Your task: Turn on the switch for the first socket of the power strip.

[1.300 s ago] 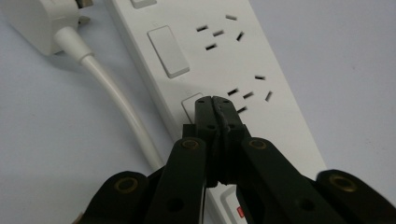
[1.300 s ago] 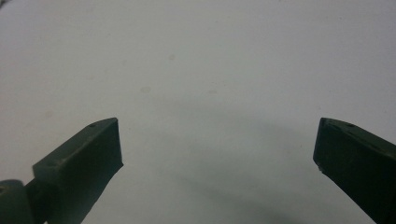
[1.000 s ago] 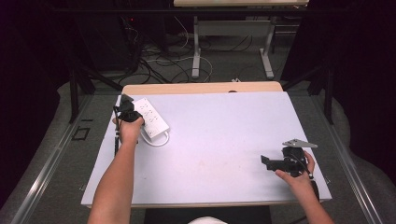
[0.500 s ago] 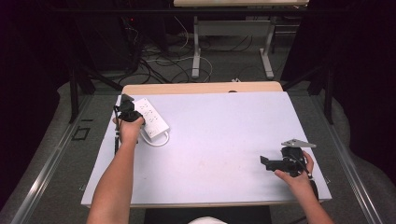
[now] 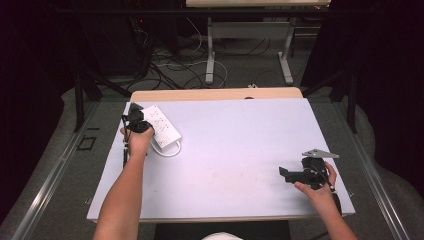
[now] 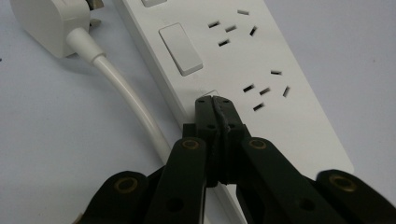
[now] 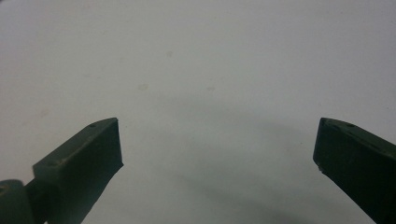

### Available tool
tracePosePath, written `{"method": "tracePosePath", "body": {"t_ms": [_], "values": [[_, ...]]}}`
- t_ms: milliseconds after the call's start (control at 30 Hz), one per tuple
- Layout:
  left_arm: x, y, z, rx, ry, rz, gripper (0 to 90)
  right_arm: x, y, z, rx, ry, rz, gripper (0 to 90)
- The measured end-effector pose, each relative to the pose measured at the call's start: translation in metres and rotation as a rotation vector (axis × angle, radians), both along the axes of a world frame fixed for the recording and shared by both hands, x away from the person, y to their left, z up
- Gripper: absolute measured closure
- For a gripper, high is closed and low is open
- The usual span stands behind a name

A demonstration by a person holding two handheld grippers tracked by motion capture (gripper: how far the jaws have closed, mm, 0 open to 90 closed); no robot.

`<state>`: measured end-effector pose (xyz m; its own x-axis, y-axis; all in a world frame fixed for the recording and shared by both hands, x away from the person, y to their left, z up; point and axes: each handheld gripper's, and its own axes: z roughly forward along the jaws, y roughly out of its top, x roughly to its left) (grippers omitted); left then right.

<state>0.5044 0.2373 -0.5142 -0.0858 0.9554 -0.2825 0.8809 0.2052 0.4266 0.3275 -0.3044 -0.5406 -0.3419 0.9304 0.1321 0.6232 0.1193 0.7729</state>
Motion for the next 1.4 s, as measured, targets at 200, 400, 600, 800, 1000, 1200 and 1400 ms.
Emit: {"method": "tracePosePath", "body": {"t_ms": [200,400,600,800,1000,1200,1400], "values": [[-0.002,-0.004,-0.002,-0.018,-0.032,-0.018,90.0,0.001,0.002,0.000,0.001,0.007,0.004,0.6],[-0.004,-0.006,-0.004,0.001,-0.036,-0.016,90.0,0.000,0.001,-0.001,0.001,0.004,0.002,0.6],[-0.006,-0.009,-0.003,0.032,-0.035,-0.029,90.0,-0.002,0.000,0.001,0.004,0.000,-0.004,0.6],[-0.015,-0.003,-0.002,0.008,-0.050,-0.036,90.0,-0.001,0.000,0.001,0.005,-0.001,-0.004,0.6],[-0.024,0.000,0.006,-0.023,-0.077,-0.066,90.0,-0.002,0.000,0.003,0.003,-0.011,0.001,0.6],[-0.034,-0.001,0.015,-0.041,-0.103,-0.116,84.6,-0.001,0.001,0.003,-0.001,-0.013,0.003,0.6],[-0.042,-0.006,0.022,-0.062,-0.129,-0.170,77.8,-0.002,0.000,0.004,0.004,-0.012,0.002,0.6]]}}
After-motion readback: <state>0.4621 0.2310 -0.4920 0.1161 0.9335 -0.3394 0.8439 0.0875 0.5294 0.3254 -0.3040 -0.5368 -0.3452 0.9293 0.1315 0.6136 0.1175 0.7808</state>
